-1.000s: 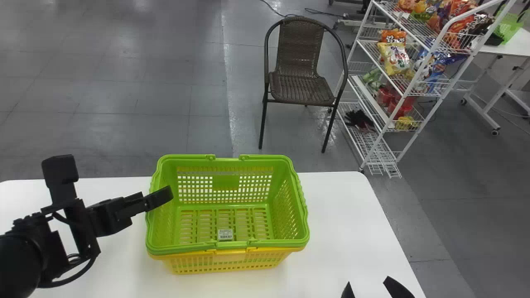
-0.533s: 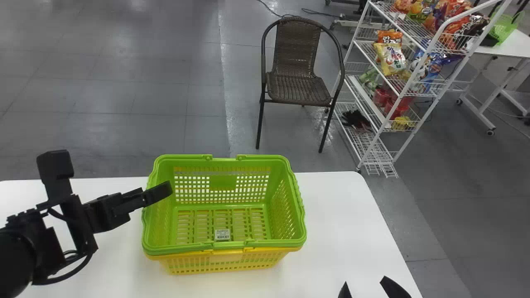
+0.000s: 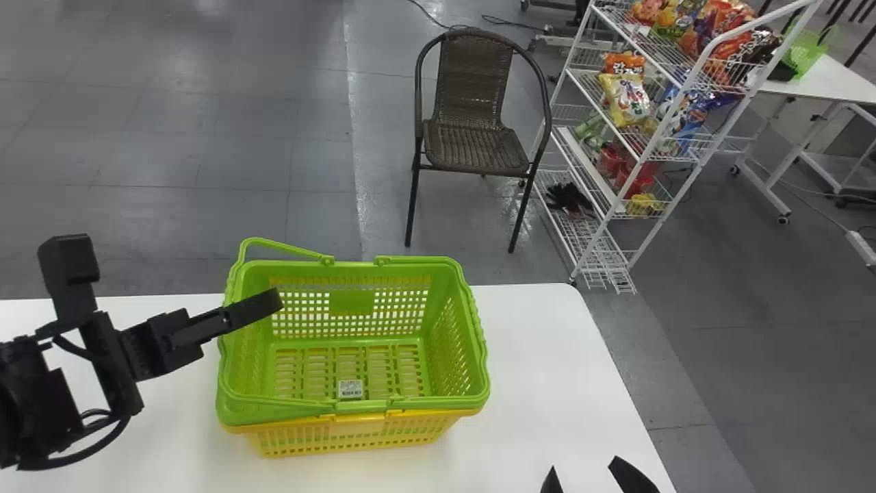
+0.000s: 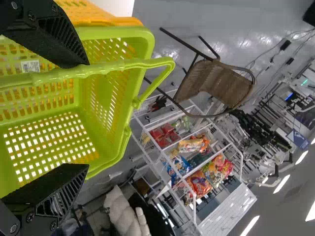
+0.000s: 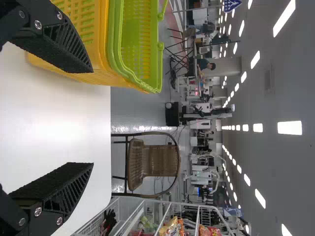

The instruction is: Grasp handle with right gripper to insert into left gripper then lift and swing left to center

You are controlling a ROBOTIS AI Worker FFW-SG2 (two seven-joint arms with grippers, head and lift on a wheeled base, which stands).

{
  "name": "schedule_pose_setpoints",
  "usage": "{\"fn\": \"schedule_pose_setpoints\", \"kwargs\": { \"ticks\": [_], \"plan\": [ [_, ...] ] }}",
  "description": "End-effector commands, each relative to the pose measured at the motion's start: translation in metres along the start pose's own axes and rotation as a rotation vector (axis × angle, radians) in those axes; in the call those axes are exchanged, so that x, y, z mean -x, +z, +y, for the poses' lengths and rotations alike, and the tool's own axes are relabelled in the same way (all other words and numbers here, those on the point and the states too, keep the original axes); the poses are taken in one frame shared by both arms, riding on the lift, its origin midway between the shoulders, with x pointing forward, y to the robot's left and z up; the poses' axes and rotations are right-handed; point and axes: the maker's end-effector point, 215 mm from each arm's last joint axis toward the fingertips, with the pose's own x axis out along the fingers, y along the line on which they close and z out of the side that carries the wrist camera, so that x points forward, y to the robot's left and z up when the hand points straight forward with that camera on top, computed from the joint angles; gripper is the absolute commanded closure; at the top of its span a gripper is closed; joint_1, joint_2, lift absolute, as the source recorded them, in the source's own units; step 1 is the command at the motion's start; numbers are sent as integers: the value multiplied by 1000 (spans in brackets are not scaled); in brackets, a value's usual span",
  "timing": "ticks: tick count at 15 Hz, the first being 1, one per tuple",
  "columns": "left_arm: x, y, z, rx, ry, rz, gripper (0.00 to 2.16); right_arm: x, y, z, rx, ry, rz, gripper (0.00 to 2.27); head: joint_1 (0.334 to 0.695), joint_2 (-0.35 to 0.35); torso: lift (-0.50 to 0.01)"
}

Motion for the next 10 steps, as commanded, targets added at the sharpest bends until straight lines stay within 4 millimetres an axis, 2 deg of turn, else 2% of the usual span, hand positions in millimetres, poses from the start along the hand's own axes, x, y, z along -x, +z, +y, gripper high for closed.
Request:
{"fn": "schedule_pose_setpoints", "kwargs": {
  "ticks": [1,5,6,8,9,10],
  "plan": [
    [-1,3,-11,6,-25,7,97,-2,2,-4,2,-7,-4,157,695,-252,0],
    [-7,6,-34,7,-71,38,90,-13,22,-19,14,-29,-50,174,695,-279,0],
    [-8,6,-39,5,-80,49,90,-16,26,-20,17,-28,-58,248,695,-288,0],
    [-12,5,-48,1,-93,68,90,-27,34,-18,22,-8,-63,731,695,-301,0],
    [-14,4,-50,-1,-97,70,90,-33,36,-17,22,-5,-59,1096,695,-306,0],
    [-14,3,-53,0,-103,74,90,-39,40,-17,26,-5,-57,1558,695,-309,0]
  ]
}}
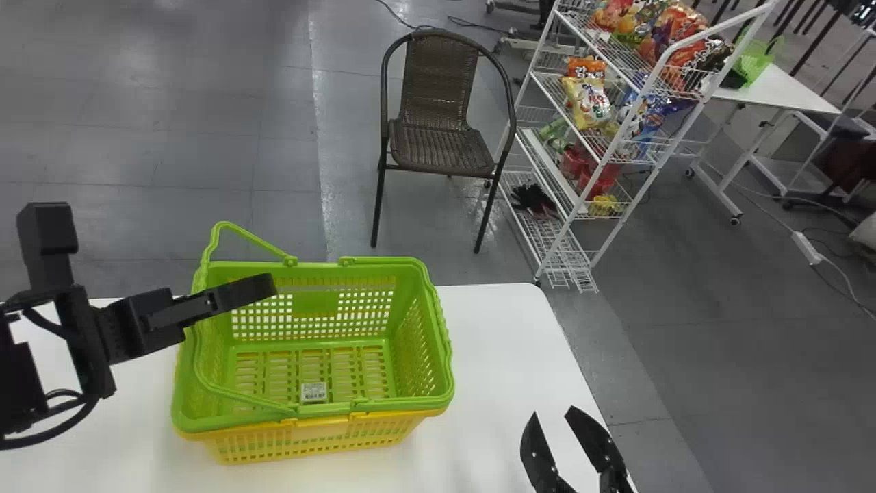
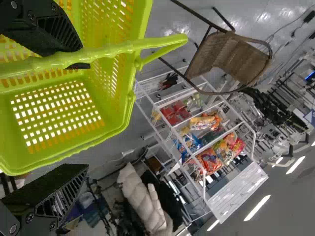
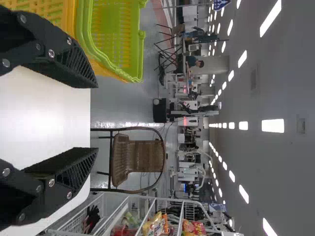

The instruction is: Grasp handle with right gripper to insert into left gripper then lift and swing left to center

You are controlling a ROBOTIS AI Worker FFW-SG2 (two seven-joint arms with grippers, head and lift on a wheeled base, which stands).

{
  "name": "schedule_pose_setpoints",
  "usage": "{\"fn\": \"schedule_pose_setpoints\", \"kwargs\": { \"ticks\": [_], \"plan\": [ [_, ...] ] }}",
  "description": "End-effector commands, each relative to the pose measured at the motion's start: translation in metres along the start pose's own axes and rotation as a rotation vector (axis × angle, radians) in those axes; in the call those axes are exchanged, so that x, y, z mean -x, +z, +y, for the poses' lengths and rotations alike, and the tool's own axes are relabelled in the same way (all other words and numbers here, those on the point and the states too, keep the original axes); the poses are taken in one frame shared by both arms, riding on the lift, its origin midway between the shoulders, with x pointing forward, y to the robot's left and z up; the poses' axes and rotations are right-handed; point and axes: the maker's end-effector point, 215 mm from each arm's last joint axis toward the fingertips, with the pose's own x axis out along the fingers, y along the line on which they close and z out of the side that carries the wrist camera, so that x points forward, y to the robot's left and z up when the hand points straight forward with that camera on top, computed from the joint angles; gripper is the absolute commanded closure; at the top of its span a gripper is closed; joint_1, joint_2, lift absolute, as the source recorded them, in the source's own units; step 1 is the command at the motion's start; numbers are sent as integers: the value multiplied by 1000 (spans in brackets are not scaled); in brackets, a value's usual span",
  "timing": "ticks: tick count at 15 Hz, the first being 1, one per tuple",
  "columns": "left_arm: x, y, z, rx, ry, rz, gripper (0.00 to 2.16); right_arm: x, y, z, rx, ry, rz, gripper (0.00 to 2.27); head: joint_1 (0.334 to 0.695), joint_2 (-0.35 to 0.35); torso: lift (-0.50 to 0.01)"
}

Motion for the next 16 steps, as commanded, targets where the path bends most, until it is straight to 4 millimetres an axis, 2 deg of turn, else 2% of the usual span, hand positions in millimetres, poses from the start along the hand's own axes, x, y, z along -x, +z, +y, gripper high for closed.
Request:
{"fn": "schedule_pose_setpoints", "kwargs": {
  "ticks": [1,2,4,8,10,16],
  "plan": [
    [-4,-1,-7,1,-14,5,90,-17,7,0,19,3,-2,1845,695,-311,0],
    [-4,0,-10,-1,-20,2,90,-26,3,-1,16,-4,22,2013,695,-312,0],
    [-6,-2,-17,-5,-31,14,90,-48,6,5,64,5,33,2135,695,-312,0],
    [-11,-4,-30,-22,-43,34,90,-83,4,17,102,19,72,2172,695,-301,0],
    [-16,-6,-38,-30,-52,43,90,-96,-4,19,118,23,107,2182,695,-294,0],
    [-34,-10,-60,-49,-77,61,90,-125,-21,16,168,30,175,2182,695,-306,0]
  ]
}}
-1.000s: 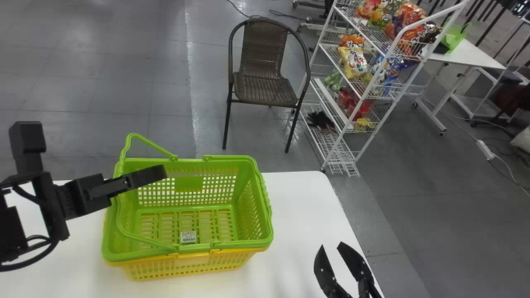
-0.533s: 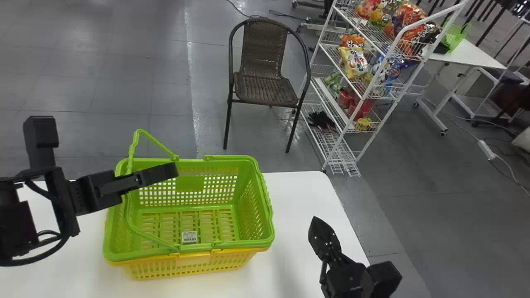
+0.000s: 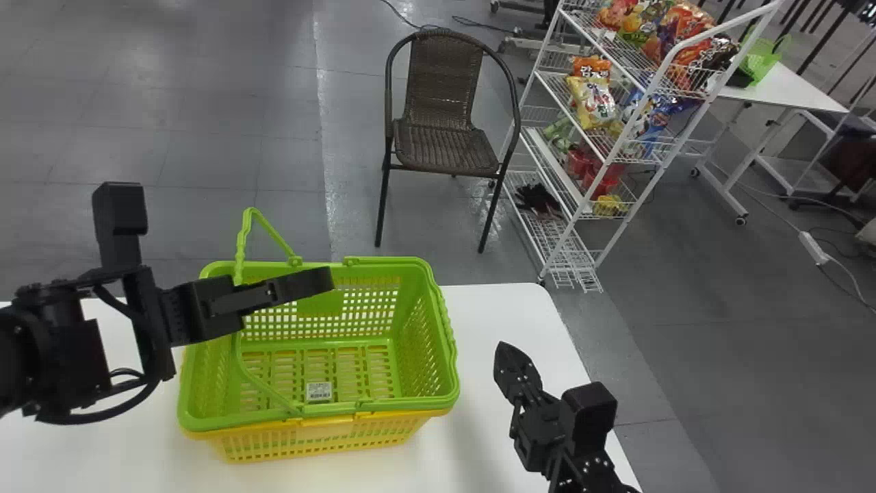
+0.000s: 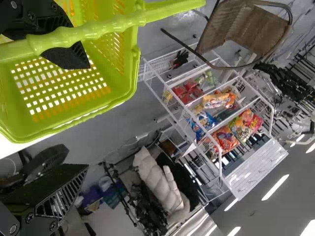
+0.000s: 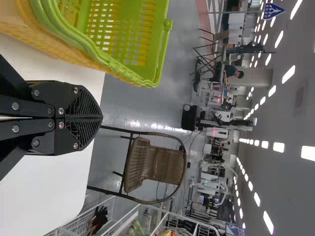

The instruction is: Grasp handle with right gripper to insert into left gripper then lift and swing left to center

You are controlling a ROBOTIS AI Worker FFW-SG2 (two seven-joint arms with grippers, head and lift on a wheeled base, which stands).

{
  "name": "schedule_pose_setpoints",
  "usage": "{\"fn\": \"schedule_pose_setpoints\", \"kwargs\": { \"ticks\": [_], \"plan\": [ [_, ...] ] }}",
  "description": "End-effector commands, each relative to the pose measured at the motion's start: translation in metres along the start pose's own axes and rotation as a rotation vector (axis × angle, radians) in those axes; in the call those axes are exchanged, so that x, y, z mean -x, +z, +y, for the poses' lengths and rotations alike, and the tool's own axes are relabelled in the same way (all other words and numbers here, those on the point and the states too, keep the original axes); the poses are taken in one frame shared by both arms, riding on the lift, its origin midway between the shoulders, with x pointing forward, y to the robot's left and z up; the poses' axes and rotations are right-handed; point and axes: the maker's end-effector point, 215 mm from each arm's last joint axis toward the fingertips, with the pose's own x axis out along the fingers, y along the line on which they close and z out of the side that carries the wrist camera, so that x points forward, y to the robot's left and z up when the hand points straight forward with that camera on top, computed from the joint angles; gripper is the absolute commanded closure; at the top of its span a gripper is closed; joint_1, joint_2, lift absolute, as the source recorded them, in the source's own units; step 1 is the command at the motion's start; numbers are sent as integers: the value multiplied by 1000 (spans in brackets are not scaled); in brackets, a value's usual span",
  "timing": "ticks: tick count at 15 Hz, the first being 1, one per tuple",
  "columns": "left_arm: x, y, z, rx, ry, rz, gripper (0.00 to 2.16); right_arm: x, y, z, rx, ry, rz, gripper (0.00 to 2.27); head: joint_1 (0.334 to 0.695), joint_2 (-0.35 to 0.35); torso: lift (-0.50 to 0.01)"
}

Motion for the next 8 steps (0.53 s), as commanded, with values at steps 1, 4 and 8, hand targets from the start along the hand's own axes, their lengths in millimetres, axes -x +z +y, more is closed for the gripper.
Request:
{"fn": "schedule_pose_setpoints", "kwargs": {
  "ticks": [1,4,8],
  "plan": [
    [-5,-1,-6,-6,-7,6,90,-10,-2,4,23,17,14,2182,695,-311,0],
    [-7,-2,-8,-8,-11,9,90,-22,-5,13,54,41,41,2182,695,-311,0],
    [-8,-3,-9,-7,-11,11,90,-36,-9,24,78,62,62,2182,695,-298,0]
  ]
}}
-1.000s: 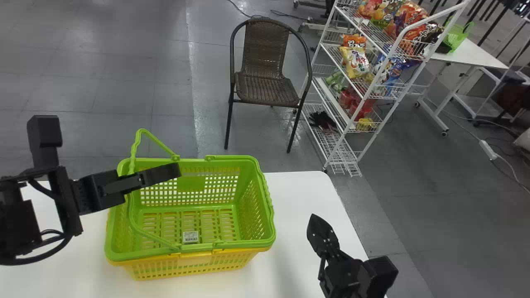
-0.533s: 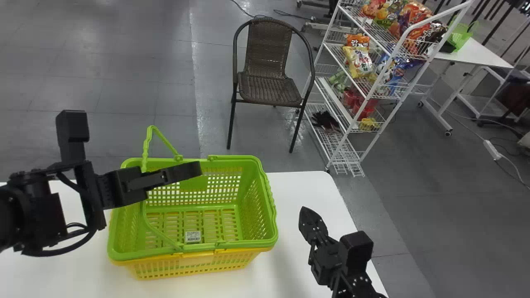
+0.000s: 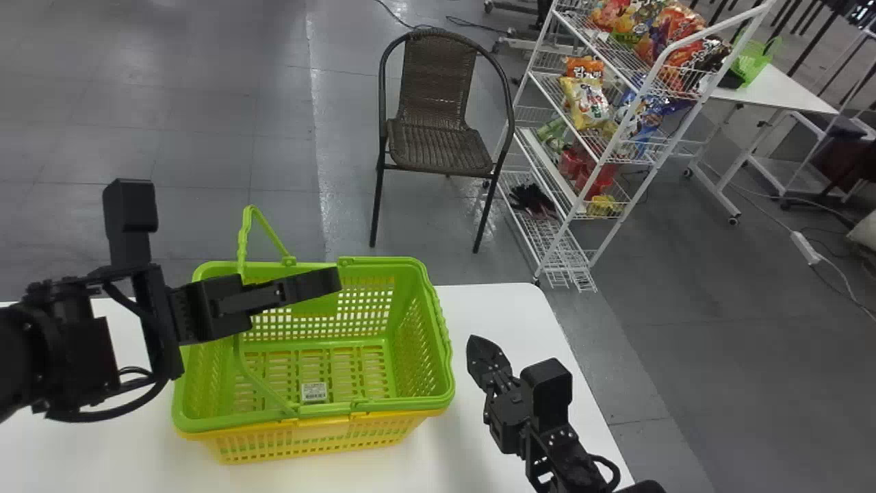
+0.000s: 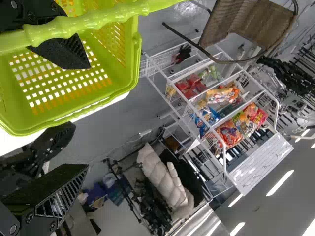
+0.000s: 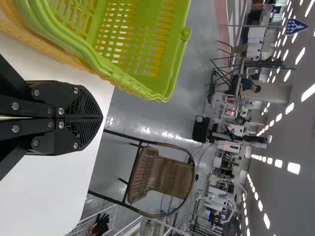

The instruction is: Grasp handle with right gripper to insert into left gripper then lift and swing left to center

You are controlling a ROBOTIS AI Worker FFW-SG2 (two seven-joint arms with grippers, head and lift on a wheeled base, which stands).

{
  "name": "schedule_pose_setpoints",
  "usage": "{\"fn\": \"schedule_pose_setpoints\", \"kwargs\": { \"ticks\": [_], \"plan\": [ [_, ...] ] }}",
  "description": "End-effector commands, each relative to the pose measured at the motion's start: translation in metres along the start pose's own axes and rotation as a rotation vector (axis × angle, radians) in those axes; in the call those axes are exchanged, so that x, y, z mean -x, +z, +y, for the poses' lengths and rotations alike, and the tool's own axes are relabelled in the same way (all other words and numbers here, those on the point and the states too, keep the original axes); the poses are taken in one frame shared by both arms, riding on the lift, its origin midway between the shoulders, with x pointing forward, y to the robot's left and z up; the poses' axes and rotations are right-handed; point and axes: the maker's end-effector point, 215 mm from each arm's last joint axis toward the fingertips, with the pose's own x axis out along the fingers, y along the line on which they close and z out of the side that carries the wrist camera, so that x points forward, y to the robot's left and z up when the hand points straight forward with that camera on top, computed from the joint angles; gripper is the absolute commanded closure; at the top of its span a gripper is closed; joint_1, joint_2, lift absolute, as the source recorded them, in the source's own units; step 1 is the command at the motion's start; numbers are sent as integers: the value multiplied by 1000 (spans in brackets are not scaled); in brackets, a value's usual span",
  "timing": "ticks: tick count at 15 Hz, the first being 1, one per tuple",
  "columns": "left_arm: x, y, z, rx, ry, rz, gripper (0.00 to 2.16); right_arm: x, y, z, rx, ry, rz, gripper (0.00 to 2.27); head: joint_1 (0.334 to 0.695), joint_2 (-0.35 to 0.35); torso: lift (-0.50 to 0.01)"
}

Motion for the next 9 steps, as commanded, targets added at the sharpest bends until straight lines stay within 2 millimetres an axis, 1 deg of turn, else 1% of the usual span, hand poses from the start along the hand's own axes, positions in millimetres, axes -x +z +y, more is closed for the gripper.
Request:
{"fn": "schedule_pose_setpoints", "kwargs": {
  "ticks": [1,9],
  "plan": [
    [0,0,1,2,0,-1,90,-6,-2,6,9,12,11,2182,695,-295,0],
    [2,-2,-1,9,-8,0,90,-9,4,12,7,19,0,2182,695,-281,0]
  ]
}}
